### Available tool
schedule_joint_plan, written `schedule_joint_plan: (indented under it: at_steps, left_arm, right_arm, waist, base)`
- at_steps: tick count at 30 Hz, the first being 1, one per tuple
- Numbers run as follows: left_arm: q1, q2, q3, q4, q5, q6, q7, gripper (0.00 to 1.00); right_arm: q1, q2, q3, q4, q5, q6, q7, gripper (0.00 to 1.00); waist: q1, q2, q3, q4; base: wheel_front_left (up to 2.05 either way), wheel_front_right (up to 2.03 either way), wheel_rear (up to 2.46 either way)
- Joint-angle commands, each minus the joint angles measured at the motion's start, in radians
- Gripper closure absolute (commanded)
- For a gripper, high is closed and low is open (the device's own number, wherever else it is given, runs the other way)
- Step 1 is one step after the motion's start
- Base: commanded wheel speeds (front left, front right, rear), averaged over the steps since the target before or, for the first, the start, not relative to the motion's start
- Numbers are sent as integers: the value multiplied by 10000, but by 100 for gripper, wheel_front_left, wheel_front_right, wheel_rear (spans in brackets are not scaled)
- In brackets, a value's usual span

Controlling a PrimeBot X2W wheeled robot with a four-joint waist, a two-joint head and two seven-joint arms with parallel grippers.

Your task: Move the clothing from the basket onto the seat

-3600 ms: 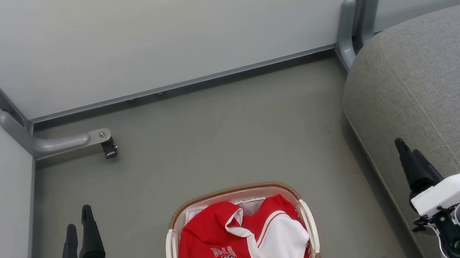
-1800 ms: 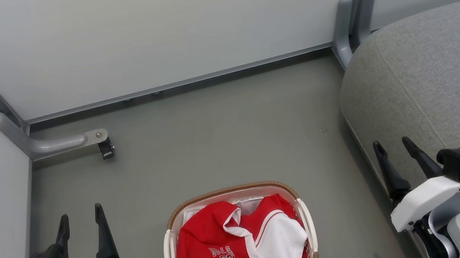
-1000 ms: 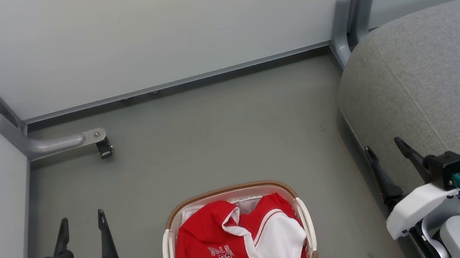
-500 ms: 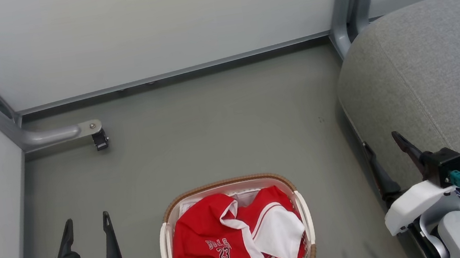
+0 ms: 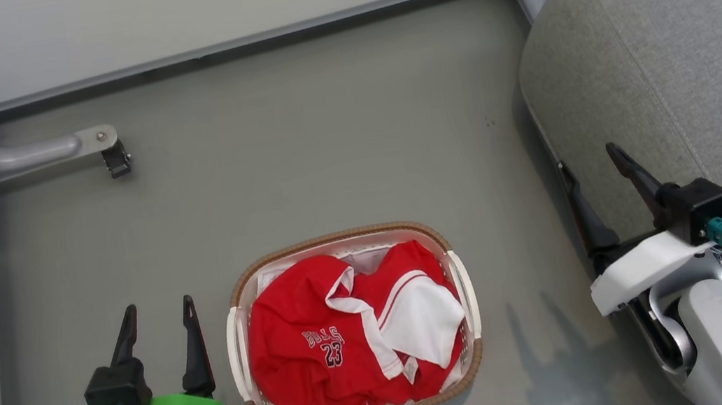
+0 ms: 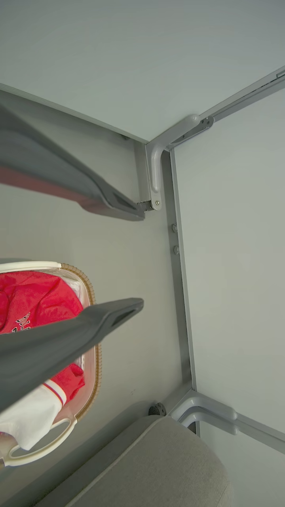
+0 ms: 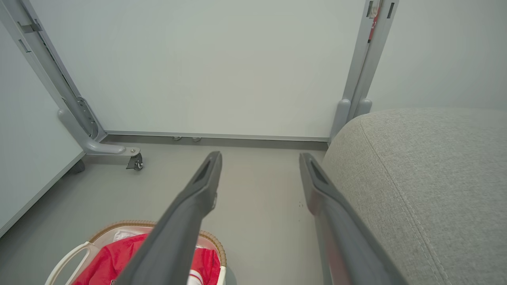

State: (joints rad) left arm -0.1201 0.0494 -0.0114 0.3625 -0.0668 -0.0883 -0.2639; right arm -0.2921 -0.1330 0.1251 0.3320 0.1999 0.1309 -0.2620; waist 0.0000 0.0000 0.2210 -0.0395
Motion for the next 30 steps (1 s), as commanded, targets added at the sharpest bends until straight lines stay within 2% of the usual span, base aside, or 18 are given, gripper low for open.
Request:
schedule_joint_plan:
  at_steps: [1,15,30]
  left_arm:
    - [-291,28,-67,44,-113,-22,-10,0]
    - [-1687,31,-1162,798,-301,13,-10,0]
    - [-3364,42,-1635,1594,123,10,-9,0]
  right_arm:
    - [-211,-5,5,-80,31,-3,-43,0]
    - [-1309,2,337,-584,-4,-3,-43,0]
    - [-2546,355,423,-1206,82,-3,-43,0]
  waist:
    - [0,0,715,-249]
    - [0,0,2929,-789]
    - [0,0,4966,-1343]
  base:
    - [0,0,0]
    - [0,0,0]
    - [0,0,0]
